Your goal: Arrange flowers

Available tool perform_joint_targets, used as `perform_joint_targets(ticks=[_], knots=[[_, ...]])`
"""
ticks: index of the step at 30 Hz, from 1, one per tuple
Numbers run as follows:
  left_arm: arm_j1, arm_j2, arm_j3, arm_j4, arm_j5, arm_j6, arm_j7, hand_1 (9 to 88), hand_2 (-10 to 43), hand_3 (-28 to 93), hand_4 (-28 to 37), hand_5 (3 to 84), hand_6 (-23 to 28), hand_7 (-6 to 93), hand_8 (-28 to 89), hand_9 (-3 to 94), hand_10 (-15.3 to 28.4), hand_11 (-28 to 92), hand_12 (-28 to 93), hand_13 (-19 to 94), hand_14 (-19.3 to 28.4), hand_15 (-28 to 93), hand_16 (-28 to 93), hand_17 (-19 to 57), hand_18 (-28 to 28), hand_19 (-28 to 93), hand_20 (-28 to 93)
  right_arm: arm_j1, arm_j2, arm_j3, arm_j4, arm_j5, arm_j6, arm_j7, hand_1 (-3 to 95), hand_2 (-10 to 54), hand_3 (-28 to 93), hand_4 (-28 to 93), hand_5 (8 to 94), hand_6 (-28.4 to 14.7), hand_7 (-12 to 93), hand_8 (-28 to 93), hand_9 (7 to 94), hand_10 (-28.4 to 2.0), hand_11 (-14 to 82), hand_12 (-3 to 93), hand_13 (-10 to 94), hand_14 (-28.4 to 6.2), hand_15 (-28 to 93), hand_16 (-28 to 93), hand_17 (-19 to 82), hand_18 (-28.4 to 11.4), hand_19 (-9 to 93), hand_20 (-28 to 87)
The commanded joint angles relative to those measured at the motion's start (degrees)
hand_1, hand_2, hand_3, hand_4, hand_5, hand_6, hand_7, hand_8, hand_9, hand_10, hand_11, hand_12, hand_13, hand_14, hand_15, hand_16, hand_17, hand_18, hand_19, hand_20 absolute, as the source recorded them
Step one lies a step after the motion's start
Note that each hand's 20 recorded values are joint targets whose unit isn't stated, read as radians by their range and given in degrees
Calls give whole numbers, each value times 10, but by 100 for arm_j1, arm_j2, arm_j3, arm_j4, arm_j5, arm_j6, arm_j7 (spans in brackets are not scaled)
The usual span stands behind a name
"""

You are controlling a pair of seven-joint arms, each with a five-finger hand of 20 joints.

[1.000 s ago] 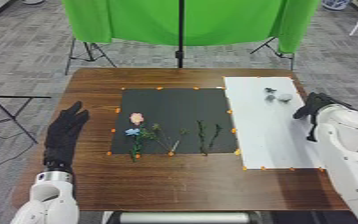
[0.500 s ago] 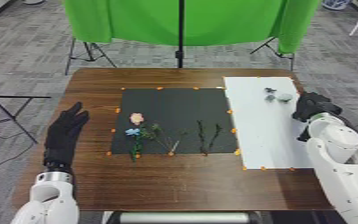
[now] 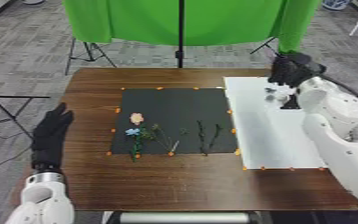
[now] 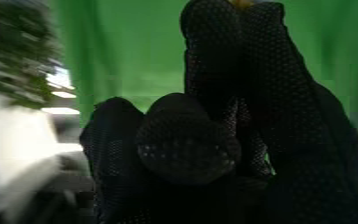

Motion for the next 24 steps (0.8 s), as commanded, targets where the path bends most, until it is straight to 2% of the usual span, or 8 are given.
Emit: perform_joint_targets(ticks=[1,7,12,22,24], knots=[[25,0,8,127,-92,-126,-64,208,-8,663,-254,438,42,99,-53,424,136,147,115,305,147,78,16,46,93,13,156,1421,-697,-1694,-419,909,-240,-583,668,-95,450,-157,833,11,204,88,937,-74,188,320,937,6,606,292,664,-103,932,548],[-5,-20,65,147,-103,-180,-132,206,-6,662,-258,438,42,100,-53,425,135,148,115,307,149,79,16,46,94,13,156,1673,-1554,-2447,-267,938,-783,-966,664,-95,453,-158,834,10,203,90,937,-74,188,320,937,6,606,293,664,-102,932,550],[-169,2,150,211,-78,-281,-176,204,-7,663,-256,438,43,99,-53,426,136,149,114,309,149,79,16,45,95,14,156,1761,-2031,-2835,-4,303,-1248,-1337,663,-95,452,-158,833,11,203,89,937,-73,183,321,937,6,606,294,662,-101,932,550],[-216,3,187,220,-67,-333,-222,204,-7,663,-257,437,44,96,-52,426,136,148,114,311,150,80,16,45,95,13,155,1550,-2389,-3070,428,-821,-1404,-2027,654,-95,459,-162,825,19,210,85,936,-71,174,330,937,7,602,302,659,-100,932,551],[-142,0,201,184,-85,-347,-169,204,-7,663,-257,437,43,96,-52,427,136,148,114,311,150,80,16,45,95,13,155,1473,-2390,-3109,442,-929,-1336,-2030,653,-95,461,-163,824,20,212,84,936,-71,174,330,937,6,602,304,659,-100,932,550]])
